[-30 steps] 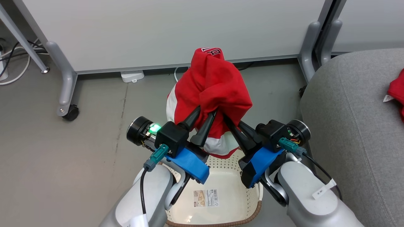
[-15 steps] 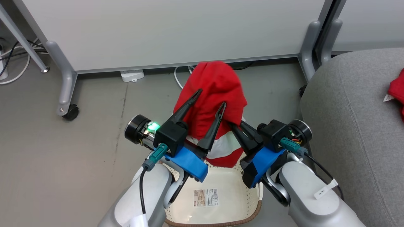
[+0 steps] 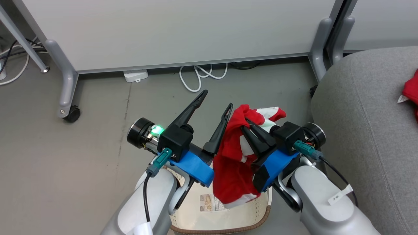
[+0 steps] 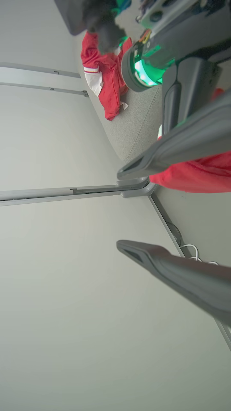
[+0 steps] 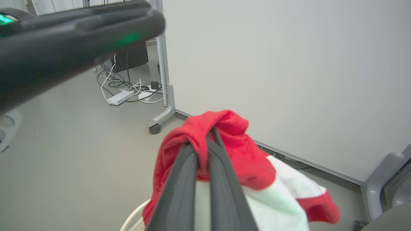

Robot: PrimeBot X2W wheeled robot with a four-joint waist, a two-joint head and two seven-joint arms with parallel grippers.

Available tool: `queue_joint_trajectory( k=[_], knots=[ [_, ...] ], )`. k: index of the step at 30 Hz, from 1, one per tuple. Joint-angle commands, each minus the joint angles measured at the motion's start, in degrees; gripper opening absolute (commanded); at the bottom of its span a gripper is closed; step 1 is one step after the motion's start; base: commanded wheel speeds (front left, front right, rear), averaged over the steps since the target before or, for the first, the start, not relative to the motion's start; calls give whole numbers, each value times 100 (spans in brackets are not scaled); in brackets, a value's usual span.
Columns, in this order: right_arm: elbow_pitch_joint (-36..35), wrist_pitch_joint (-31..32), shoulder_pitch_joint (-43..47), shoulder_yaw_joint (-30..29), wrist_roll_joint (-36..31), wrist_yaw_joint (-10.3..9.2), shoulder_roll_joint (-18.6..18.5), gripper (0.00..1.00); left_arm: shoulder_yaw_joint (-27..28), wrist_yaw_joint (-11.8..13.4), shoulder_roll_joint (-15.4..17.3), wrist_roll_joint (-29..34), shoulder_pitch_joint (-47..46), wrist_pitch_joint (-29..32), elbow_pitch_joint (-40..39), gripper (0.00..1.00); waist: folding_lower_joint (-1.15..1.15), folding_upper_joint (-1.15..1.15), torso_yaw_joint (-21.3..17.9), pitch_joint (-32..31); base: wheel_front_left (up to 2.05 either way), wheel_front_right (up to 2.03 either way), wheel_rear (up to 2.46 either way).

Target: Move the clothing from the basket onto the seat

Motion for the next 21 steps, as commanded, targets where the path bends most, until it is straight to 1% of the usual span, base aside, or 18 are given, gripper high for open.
queue_joint_trajectory(
  k=[1, 10, 18, 19, 21],
  knots=[
    [-51, -3, 75, -65, 37, 1, -32, 0, 41, 10, 2, 32, 24, -29, -27, 100, 0, 0, -15, 24, 0, 0, 0],
    [-354, -3, 15, -508, -17, 1, -161, 0, 85, 9, 7, 116, -37, -29, -78, 100, 0, 0, -142, 199, 0, 0, 0],
    [-872, -3, 117, -1112, -106, 1, -319, 0, 66, -19, 53, 196, -100, -28, -153, 100, 0, 0, -492, 494, 0, 0, 0],
    [-872, -3, 117, -1112, -106, 1, -319, 0, 66, -19, 53, 196, -100, -28, -153, 100, 0, 0, -492, 494, 0, 0, 0],
    [-1001, -2, 152, -1264, -147, 1, -337, 0, 52, -32, 76, 207, -111, -28, -166, 100, 0, 0, -625, 572, 0, 0, 0]
  ],
)
